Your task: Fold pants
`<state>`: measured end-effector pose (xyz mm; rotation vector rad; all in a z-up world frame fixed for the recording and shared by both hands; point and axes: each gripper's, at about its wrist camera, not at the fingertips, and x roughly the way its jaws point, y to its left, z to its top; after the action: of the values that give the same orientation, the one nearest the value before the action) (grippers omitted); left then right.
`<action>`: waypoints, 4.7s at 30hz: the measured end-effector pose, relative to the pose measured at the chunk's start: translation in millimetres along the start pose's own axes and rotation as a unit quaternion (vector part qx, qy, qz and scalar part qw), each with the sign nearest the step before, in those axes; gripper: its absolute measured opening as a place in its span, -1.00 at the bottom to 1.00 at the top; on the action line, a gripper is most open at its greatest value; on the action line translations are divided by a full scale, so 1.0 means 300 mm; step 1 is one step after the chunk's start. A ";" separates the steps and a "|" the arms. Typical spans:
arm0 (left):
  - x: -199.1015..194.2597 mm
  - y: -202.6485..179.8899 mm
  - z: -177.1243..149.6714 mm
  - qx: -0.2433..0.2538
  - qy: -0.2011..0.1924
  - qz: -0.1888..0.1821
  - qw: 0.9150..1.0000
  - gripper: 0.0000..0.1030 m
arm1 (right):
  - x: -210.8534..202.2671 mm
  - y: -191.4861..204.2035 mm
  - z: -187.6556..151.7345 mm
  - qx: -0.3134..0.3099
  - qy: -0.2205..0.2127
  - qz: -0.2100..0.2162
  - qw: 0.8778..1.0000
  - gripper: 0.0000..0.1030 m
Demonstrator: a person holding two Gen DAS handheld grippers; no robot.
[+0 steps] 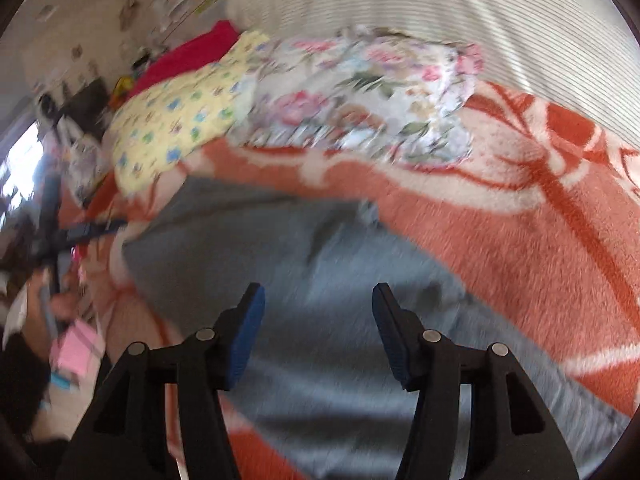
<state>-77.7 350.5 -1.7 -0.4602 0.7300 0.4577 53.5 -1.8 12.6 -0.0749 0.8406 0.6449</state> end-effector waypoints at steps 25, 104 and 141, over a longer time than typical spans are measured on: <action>0.181 -0.290 -0.002 0.090 0.072 -0.039 0.993 0.28 | -0.074 -0.090 -0.202 0.074 0.042 -0.021 0.996 0.11; 0.050 -0.786 -0.169 0.231 0.109 -0.189 0.948 0.25 | -0.426 -0.377 -0.544 0.303 -0.030 -0.179 0.936 0.12; 0.134 -2.191 -0.775 0.564 0.220 -0.298 0.738 0.32 | -0.873 -0.805 -1.122 0.596 -0.240 -0.186 0.743 0.12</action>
<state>184.3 -296.2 -28.0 0.3950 1.1100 -0.7541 -165.1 -432.0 -72.8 1.0372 0.5709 -0.3460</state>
